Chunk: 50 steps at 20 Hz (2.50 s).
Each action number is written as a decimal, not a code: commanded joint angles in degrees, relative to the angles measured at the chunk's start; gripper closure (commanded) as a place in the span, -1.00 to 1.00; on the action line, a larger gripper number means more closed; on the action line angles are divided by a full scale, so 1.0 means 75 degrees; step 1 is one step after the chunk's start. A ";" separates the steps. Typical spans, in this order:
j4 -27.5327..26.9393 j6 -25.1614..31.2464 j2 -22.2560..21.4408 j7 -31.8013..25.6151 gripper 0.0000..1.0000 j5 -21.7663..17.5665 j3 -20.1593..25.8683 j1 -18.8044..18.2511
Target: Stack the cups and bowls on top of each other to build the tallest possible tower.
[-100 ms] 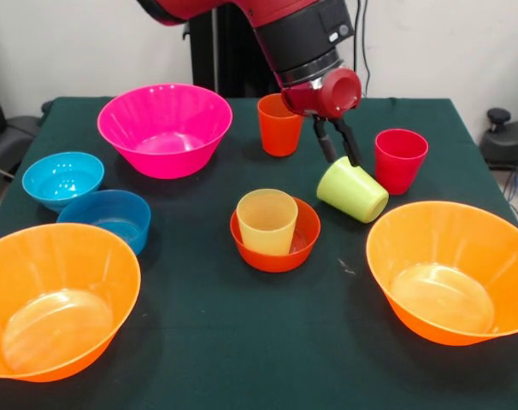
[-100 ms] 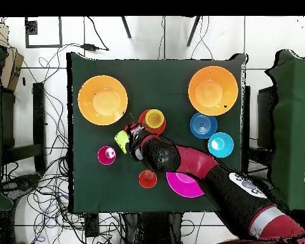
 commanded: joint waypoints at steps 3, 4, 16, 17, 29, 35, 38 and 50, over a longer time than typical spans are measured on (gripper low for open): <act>-0.0070 0.0709 0.0735 -0.0738 -1.00 -0.0774 0.0568 -0.0580; -0.0114 0.0810 0.0727 -0.0785 -1.00 -0.0817 0.0565 -0.0630; -0.0220 0.1240 0.0694 -0.0816 -1.00 -0.0975 0.0788 -0.0989; -0.0227 0.1174 0.0744 -0.0788 -1.00 -0.1003 0.0777 -0.0965; -0.0692 0.0821 0.1646 -0.0903 -1.00 -0.1532 0.0622 -0.1040; -0.1057 0.0784 0.2330 -0.1081 -1.00 -0.1943 0.0642 -0.1266; -0.1121 0.0730 0.2551 -0.1072 -1.00 -0.2151 0.0637 -0.1335; -0.1154 0.0598 0.2701 -0.0837 -1.00 -0.2712 0.0810 -0.1443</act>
